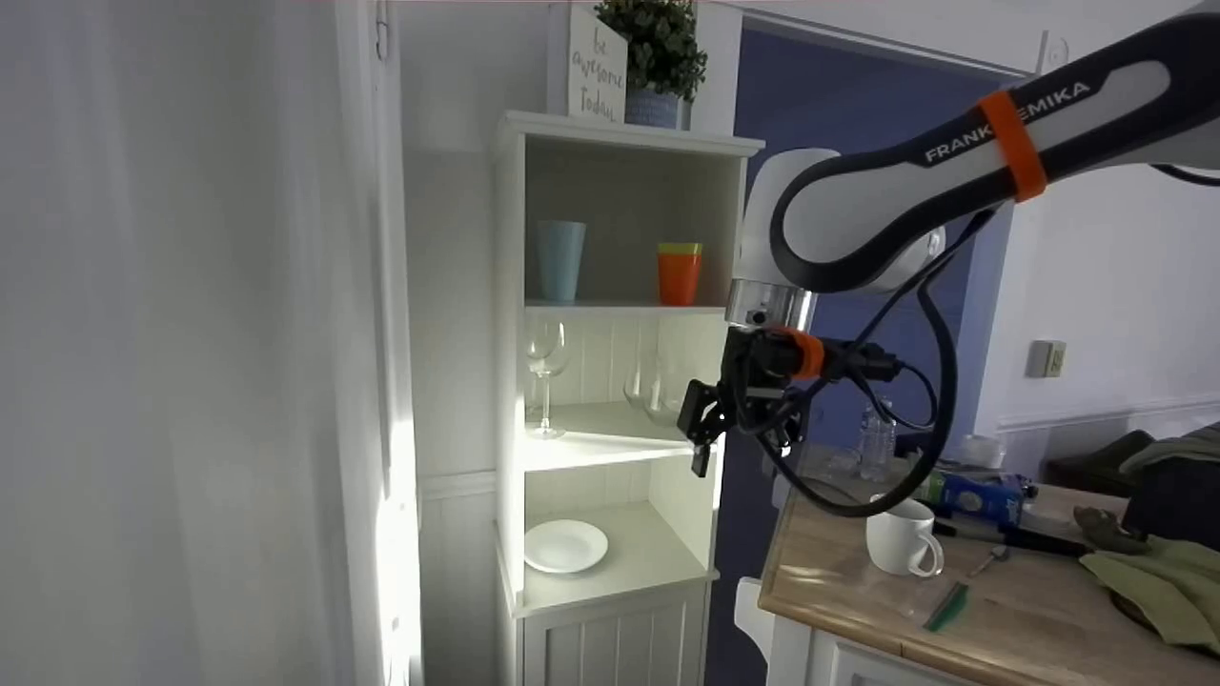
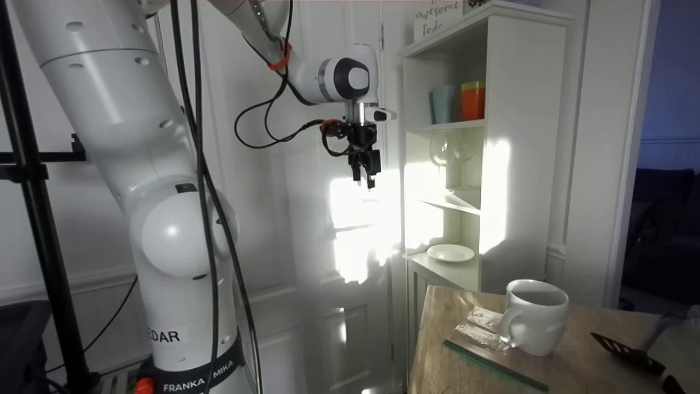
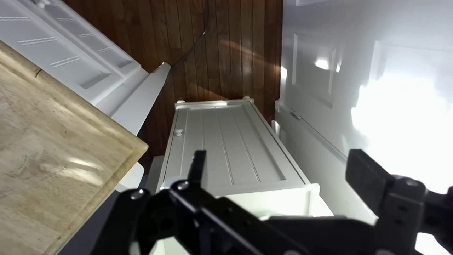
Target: Move the mug to the first shelf from the bottom
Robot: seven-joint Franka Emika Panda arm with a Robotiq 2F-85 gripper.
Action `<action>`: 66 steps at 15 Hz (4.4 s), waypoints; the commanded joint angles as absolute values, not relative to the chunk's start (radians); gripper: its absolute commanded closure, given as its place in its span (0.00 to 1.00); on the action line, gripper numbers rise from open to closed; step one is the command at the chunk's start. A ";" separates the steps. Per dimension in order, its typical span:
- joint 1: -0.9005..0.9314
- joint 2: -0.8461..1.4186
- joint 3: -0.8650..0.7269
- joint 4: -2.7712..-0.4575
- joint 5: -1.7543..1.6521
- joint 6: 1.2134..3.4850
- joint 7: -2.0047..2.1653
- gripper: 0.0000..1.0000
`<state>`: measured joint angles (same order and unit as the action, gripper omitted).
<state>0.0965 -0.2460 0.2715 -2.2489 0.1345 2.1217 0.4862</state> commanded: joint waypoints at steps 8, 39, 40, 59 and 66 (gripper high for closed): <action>-0.036 -0.322 0.098 -2.255 0.006 2.100 0.530 0.00; -0.241 0.021 -0.270 -2.230 0.012 2.363 0.019 0.00; -0.244 0.034 -0.273 -2.219 0.020 2.352 0.012 0.00; -0.278 0.171 -0.249 -2.157 0.147 2.338 -0.136 0.47; -0.281 0.197 -0.249 -2.134 0.173 2.340 -0.154 0.91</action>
